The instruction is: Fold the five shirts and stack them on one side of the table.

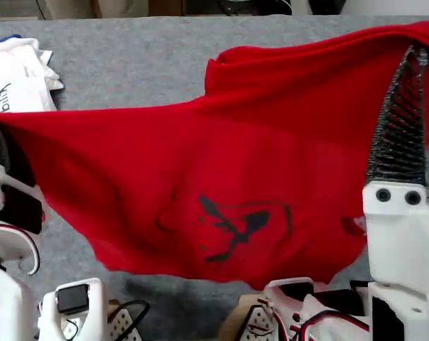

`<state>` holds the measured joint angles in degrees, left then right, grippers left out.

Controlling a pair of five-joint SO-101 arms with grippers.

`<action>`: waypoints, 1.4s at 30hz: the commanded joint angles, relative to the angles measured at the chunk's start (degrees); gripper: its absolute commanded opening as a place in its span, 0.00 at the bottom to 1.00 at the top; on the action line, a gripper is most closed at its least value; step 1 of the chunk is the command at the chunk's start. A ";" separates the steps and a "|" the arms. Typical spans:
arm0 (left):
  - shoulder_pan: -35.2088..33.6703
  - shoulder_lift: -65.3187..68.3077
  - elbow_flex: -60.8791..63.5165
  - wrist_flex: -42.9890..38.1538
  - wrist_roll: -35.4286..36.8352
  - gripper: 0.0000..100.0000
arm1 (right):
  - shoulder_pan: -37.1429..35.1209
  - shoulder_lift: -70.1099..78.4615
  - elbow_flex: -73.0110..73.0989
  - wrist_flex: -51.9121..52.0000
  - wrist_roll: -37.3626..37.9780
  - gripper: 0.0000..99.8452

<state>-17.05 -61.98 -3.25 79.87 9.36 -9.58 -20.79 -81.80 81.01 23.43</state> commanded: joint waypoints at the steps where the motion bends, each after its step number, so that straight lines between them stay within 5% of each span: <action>1: 0.35 0.13 0.09 0.97 0.09 0.02 | 1.19 -0.04 5.32 2.29 0.53 0.00; 6: 3.25 0.66 8.88 -1.32 0.00 0.02 | 1.19 -0.13 18.77 2.81 -3.34 0.00; 11: 3.69 0.66 26.55 -20.13 0.00 0.02 | 1.19 0.04 35.56 -2.46 -3.78 0.00; 21: 3.87 9.27 51.25 -61.01 -0.09 0.02 | 1.27 0.04 79.52 -43.34 -3.43 0.00; 30: 4.13 38.55 38.95 -72.09 -0.09 0.02 | 1.45 9.27 91.30 -68.57 -3.69 0.00; 42: 5.10 72.92 6.33 -69.80 -3.43 0.02 | 3.30 43.65 60.97 -71.47 -3.87 0.00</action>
<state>-13.27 7.30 12.92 9.10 8.04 -8.09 16.57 -8.92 10.95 20.09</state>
